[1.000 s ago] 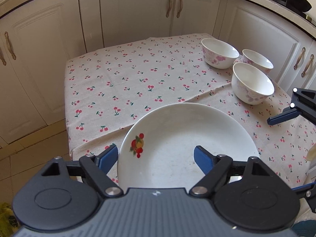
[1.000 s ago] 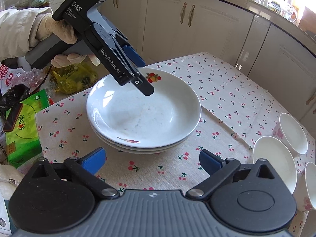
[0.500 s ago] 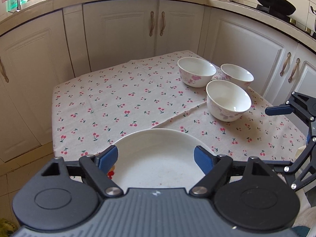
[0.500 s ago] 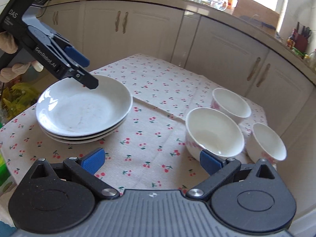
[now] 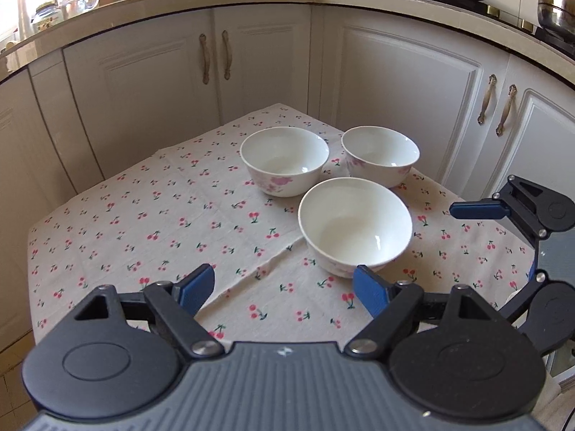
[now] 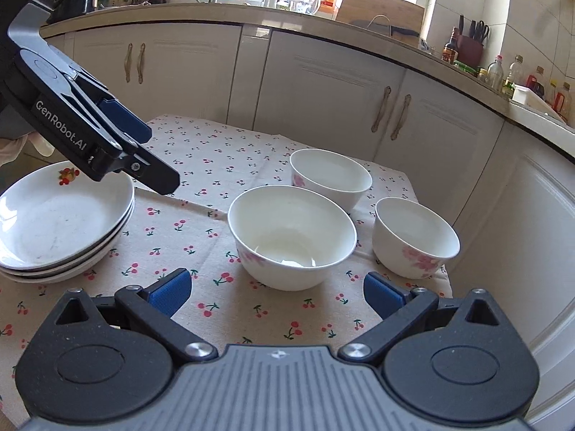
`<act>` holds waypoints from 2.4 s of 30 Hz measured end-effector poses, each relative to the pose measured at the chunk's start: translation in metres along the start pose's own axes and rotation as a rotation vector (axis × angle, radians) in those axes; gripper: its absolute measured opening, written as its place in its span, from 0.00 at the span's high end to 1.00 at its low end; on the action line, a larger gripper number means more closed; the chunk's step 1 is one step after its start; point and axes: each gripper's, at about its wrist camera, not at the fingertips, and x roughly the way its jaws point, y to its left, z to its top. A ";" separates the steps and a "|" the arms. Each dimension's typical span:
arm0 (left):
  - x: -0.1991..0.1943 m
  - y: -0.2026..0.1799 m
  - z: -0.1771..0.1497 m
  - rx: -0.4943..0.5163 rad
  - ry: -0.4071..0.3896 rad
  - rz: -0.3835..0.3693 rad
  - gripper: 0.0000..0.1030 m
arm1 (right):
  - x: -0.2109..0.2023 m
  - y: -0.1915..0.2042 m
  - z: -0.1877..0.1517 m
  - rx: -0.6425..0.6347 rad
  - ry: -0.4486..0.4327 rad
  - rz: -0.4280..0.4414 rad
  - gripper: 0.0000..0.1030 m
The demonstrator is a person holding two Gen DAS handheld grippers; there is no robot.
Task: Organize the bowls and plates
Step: 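Reach the left tool to a white bowl rim and close on it, then lift the gripped white bowl with the left tool and carry it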
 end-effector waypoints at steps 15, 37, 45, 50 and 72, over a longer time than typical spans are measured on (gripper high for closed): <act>0.078 -0.020 0.033 0.035 0.078 -0.085 0.28 | 0.048 -0.023 -0.004 0.039 0.007 0.035 0.01; 0.101 -0.024 0.039 0.038 0.095 -0.140 0.39 | 0.063 -0.027 -0.002 0.028 -0.005 0.061 0.14; 0.100 -0.025 0.039 0.047 0.094 -0.135 0.39 | 0.063 -0.028 0.000 0.028 0.004 0.064 0.14; 0.094 -0.028 0.038 0.055 0.088 -0.132 0.39 | 0.058 -0.027 0.001 0.024 0.005 0.068 0.14; 0.016 -0.080 0.000 0.068 0.025 -0.151 0.39 | -0.032 -0.015 -0.019 -0.017 0.002 0.115 0.14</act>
